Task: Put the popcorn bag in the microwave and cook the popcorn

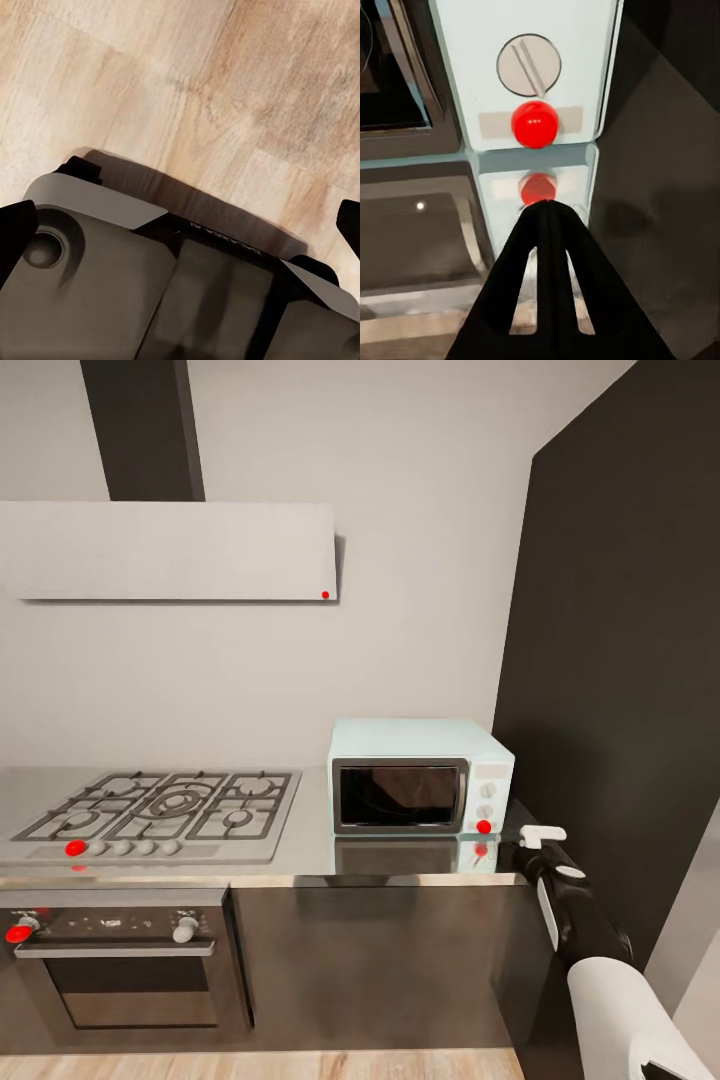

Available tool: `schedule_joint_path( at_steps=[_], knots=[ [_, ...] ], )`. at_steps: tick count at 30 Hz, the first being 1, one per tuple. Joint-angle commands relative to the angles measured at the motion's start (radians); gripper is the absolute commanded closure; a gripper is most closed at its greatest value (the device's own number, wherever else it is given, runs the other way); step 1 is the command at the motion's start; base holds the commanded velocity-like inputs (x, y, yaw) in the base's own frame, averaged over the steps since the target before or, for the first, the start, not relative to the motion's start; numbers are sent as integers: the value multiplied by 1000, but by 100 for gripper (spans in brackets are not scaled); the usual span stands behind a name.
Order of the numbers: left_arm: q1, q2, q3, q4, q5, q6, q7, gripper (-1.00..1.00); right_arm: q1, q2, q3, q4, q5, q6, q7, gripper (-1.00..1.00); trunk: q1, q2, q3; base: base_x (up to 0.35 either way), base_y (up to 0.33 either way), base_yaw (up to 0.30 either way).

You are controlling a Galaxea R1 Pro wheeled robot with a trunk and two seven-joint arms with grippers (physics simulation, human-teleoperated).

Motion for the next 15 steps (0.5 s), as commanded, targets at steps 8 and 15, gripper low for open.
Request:
schedule_joint_path(
  at_steps=[8,15],
  knots=[
    [-1,0,-8,0,9,-4,10,-100,-1,3,3,-9,17,13,17,100,0,-1,-1,0,0,0],
    [-1,2,-8,0,8,-4,14,-100,-1,4,1,-7,21,12,12,100,0,-1,-1,175,0,0]
  ],
)
